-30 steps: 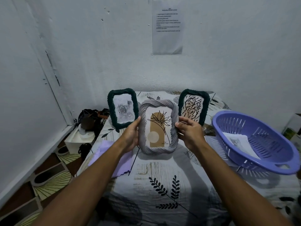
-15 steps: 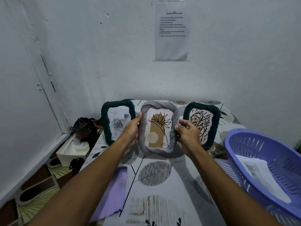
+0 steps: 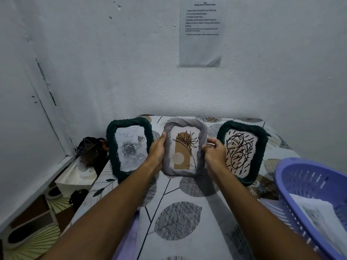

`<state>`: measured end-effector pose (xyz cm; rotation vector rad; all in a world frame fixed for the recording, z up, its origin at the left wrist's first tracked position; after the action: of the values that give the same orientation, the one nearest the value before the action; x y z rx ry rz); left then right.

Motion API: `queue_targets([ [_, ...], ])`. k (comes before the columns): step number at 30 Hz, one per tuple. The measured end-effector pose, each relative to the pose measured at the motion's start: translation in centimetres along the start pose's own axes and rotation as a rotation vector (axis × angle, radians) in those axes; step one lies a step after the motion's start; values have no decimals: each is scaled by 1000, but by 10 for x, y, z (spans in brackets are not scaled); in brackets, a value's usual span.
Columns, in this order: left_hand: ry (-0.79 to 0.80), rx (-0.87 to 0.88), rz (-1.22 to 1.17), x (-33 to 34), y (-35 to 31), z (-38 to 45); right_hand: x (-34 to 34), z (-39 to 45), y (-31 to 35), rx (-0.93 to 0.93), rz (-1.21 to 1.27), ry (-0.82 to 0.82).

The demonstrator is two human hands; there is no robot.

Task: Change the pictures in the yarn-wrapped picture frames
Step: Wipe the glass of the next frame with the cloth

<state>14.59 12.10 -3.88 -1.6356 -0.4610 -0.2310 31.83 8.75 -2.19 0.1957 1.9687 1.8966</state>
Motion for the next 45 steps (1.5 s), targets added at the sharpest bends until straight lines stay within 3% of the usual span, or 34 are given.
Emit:
queue_targets([
  [22,-50,57,14,13,3,14,6,18,-2,-62,-84,-25],
  [35,-93,10,101,15,5,18,8,14,-2,-122,-296,-40],
  [45,-161,77,145,19,-2,13,9,2,4,-134,-341,31],
])
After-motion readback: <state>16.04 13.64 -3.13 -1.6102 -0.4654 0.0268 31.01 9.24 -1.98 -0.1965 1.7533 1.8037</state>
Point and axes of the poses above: each hand's wrist, its own z-axis towards the middle knuckle, its own x-axis out of the palm, y = z × x, the point moved 3 cm from there along z, towards the middle knuckle, and after that the axes turned 14 degrees about -z, right-handed, at the moved point
